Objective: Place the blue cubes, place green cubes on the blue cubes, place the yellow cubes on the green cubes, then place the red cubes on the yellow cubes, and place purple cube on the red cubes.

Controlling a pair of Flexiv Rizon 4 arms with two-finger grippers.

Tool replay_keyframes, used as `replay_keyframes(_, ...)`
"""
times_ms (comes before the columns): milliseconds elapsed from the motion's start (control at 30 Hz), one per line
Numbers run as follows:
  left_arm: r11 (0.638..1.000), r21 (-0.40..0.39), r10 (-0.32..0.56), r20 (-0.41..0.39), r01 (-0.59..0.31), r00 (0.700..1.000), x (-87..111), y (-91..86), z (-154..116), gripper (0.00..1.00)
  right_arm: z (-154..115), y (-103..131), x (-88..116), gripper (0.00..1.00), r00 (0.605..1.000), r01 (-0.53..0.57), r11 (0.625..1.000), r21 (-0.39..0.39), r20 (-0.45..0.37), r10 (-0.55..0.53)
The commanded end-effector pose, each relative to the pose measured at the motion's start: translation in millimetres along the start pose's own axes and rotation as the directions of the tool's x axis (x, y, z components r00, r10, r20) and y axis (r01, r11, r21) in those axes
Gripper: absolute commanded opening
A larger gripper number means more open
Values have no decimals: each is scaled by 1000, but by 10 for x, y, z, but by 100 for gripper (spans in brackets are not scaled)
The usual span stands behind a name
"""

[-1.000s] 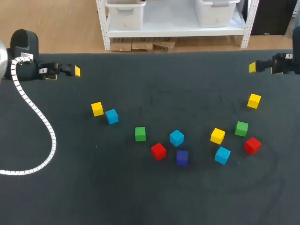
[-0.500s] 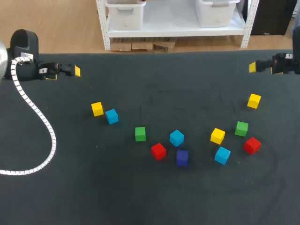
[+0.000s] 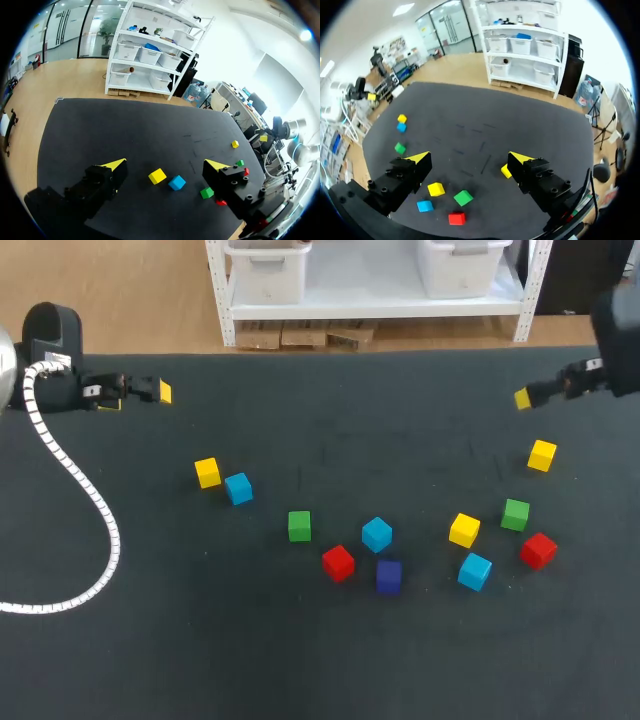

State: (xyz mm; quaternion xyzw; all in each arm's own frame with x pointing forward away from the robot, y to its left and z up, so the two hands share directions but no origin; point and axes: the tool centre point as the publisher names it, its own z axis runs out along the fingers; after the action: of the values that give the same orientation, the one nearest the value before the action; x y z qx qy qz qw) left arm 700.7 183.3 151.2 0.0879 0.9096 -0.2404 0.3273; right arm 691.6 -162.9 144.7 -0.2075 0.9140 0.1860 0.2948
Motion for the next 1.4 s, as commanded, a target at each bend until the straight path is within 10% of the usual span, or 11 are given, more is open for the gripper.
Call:
replay_keyframes(33, 1000, 4, 1, 4, -1, 1000, 7, 12, 0, 100, -40, 175, 42, 100, 998, 54, 997, 56, -48, -52)
replay_keyframes(333, 1000, 4, 1, 4, -1, 1000, 7, 12, 0, 100, 127, 519, 317, 100, 949, 252, 966, 61, -211, -235)
replay_keyframes(1400, 1000, 4, 1, 4, -1, 1000, 7, 12, 0, 100, 358, 1104, 1574, 100, 759, 372, 906, -203, -495, -422)
